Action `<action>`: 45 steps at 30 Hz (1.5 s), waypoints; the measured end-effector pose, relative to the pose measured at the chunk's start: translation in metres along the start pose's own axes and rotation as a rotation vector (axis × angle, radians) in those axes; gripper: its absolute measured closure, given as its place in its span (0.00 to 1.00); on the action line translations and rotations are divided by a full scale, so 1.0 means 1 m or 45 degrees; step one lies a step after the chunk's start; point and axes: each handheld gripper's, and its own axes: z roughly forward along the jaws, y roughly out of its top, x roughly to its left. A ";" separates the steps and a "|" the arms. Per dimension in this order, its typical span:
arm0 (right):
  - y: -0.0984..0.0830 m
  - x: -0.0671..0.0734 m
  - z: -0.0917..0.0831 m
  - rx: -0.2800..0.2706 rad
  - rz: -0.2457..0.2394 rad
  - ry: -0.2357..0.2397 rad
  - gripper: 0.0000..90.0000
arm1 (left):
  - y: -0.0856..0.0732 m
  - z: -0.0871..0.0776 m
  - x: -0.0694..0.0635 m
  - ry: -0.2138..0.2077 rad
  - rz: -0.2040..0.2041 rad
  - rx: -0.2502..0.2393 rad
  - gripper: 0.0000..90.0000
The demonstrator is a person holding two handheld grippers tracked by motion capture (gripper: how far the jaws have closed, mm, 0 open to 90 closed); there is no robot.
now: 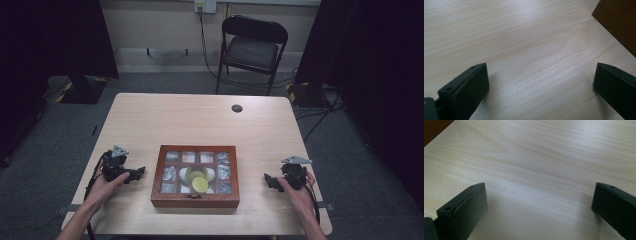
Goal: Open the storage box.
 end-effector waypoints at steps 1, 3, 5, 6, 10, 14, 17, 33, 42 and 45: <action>0.000 0.000 0.000 0.000 -0.001 0.000 0.00 | 0.000 0.000 0.000 0.000 0.000 0.000 0.00; 0.000 0.000 0.000 -0.001 -0.006 0.006 0.00 | 0.000 0.000 0.000 0.000 0.000 0.000 0.00; 0.001 0.002 -0.001 -0.010 -0.016 0.015 0.06 | 0.000 0.000 0.000 -0.001 0.000 0.000 0.00; 0.002 0.003 -0.001 -0.015 -0.019 0.015 0.13 | 0.000 0.000 0.000 -0.001 0.001 0.001 0.00; 0.005 0.009 -0.003 -0.017 -0.039 -0.010 0.18 | 0.000 0.000 0.000 -0.005 0.007 0.002 0.00; 0.008 0.014 -0.006 -0.027 -0.054 0.010 0.19 | 0.000 0.000 0.000 -0.005 0.007 0.001 0.00; 0.011 0.016 -0.011 -0.039 -0.047 0.047 0.22 | 0.000 0.000 0.000 -0.004 0.006 0.001 0.00; 0.028 0.034 -0.032 -0.126 -0.046 0.265 0.38 | 0.000 0.000 0.000 -0.004 0.006 0.001 0.00; 0.046 0.063 -0.050 -0.186 -0.110 0.428 0.50 | 0.000 0.000 0.000 -0.005 0.006 0.001 0.00; 0.050 0.074 -0.054 -0.199 -0.141 0.476 0.53 | 0.000 0.000 0.000 -0.005 0.007 0.001 0.00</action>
